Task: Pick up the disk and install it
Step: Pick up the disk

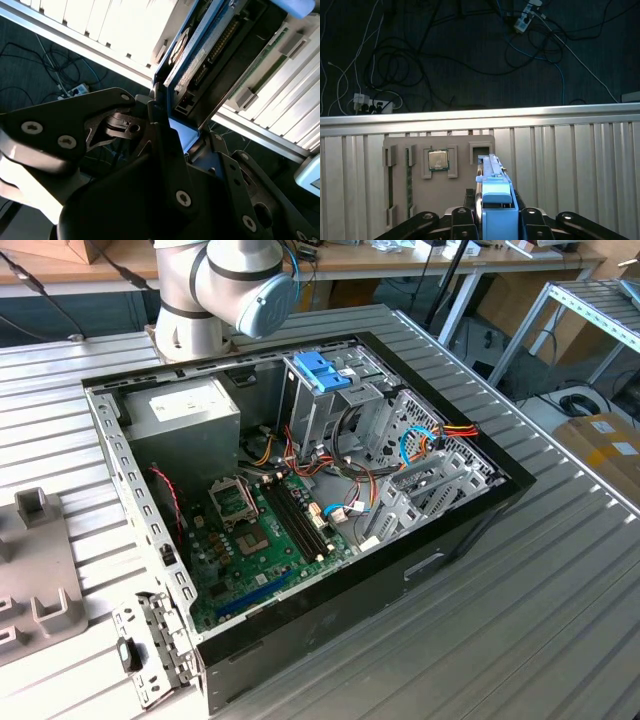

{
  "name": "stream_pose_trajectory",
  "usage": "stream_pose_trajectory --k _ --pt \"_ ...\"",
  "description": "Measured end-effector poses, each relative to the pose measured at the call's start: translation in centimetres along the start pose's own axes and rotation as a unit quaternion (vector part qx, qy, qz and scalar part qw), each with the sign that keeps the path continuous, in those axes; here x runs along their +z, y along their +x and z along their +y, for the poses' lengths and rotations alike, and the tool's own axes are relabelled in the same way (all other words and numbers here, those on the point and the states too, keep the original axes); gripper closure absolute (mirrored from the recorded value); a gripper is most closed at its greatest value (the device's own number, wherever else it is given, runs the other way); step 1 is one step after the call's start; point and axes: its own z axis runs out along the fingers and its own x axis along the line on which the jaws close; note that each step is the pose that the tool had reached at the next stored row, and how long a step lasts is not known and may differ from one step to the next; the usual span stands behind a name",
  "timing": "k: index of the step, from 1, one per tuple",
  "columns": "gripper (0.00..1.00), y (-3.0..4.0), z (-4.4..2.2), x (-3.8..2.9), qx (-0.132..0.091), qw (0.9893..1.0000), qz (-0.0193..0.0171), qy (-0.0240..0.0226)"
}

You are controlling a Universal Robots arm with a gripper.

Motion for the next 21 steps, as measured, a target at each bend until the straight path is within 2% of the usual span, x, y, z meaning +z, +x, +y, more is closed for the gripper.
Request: stream_pose_trajectory --k 21 --pt "0.63 -0.03 0.05 -1.05 0.0 1.0 0.0 0.0"
